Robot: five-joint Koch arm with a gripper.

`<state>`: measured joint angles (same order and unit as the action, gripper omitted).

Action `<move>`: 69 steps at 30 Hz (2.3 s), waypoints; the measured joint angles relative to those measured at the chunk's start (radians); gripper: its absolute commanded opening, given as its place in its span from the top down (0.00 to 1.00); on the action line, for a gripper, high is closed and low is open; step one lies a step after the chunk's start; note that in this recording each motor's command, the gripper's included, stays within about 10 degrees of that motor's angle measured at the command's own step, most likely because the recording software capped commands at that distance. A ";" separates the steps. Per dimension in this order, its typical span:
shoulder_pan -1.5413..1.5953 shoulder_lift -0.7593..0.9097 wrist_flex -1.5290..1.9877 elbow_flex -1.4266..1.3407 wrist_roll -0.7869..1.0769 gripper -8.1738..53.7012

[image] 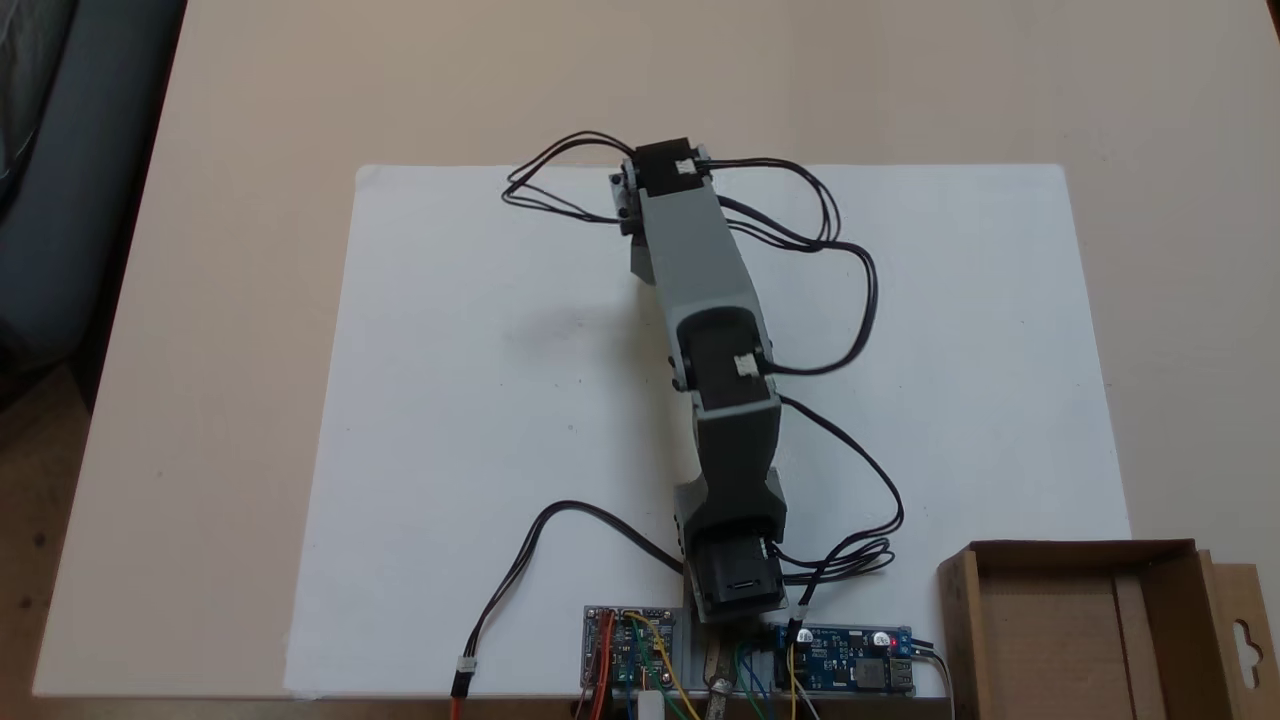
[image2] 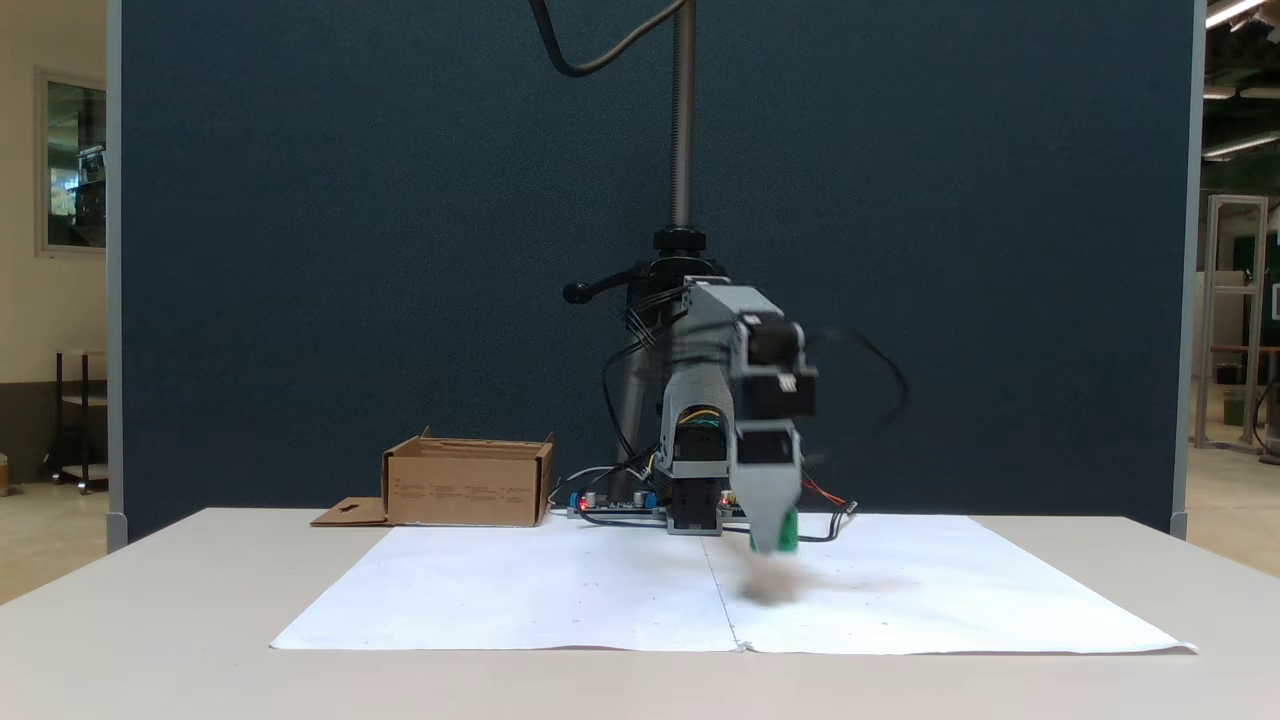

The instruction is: Grasp a green dice and put it in the bin.

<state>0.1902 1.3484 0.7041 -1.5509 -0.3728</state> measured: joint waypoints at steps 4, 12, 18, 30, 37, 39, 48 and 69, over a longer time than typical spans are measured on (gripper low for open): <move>-0.129 0.133 0.181 0.109 0.124 0.68; -0.459 0.135 0.396 0.399 0.267 0.68; -0.744 0.132 0.630 0.696 0.302 0.68; -1.470 0.057 0.660 0.839 0.503 0.68; -1.801 -0.064 0.661 0.885 0.637 0.68; -1.848 -0.089 0.661 0.887 0.673 0.68; -1.980 -0.193 0.658 0.853 0.756 0.68; -1.983 -0.195 0.632 0.680 0.759 0.19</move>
<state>-1.7932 1.1536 1.3361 -0.8713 0.3866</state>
